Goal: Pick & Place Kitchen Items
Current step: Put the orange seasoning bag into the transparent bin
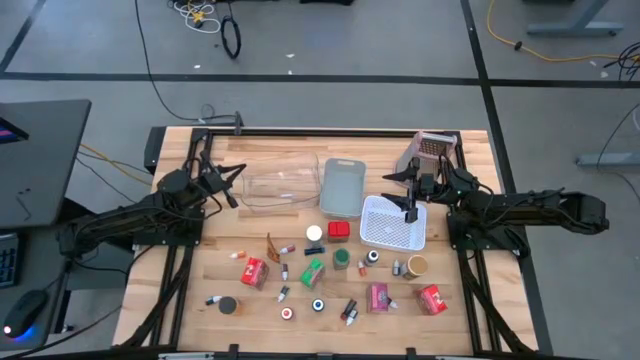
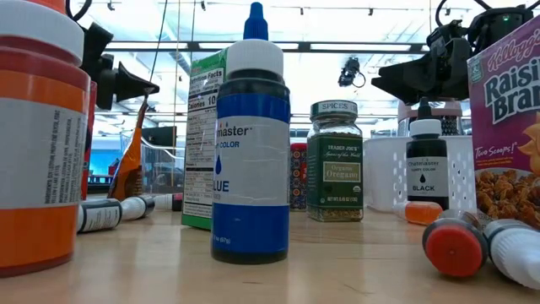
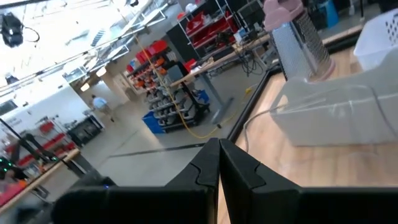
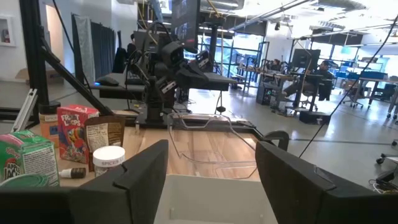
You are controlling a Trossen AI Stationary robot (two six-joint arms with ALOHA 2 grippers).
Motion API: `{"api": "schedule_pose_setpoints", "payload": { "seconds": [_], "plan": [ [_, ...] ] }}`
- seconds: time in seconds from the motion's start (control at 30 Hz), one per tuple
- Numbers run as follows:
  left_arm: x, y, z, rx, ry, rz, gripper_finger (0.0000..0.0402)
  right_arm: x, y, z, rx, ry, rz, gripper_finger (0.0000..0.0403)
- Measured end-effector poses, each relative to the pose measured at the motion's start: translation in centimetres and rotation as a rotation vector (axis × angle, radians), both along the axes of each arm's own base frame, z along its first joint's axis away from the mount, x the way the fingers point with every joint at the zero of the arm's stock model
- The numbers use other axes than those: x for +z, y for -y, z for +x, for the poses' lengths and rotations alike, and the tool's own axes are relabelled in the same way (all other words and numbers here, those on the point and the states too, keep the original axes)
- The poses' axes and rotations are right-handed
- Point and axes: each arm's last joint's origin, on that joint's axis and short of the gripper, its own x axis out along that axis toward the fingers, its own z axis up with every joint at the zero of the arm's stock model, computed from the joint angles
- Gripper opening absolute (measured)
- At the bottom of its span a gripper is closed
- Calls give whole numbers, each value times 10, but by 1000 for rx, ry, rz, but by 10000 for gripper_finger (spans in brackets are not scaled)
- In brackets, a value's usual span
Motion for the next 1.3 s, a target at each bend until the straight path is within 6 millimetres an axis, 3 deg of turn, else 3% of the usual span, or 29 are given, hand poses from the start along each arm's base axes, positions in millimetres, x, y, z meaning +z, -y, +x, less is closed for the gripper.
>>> {"api": "schedule_pose_setpoints", "payload": {
  "seconds": [0.43,0.7,1.1,1.3],
  "plan": [
    [0,0,0,-3,34,-50,16,0,0,0,0,0,0,252],
    [0,0,0,-13,151,-210,16,0,0,0,0,0,0,252],
    [5,0,0,-13,160,-127,16,0,0,0,0,0,0,252],
    [7,2,1,-100,179,-145,16,0,0,0,0,0,0,252]
  ]
}}
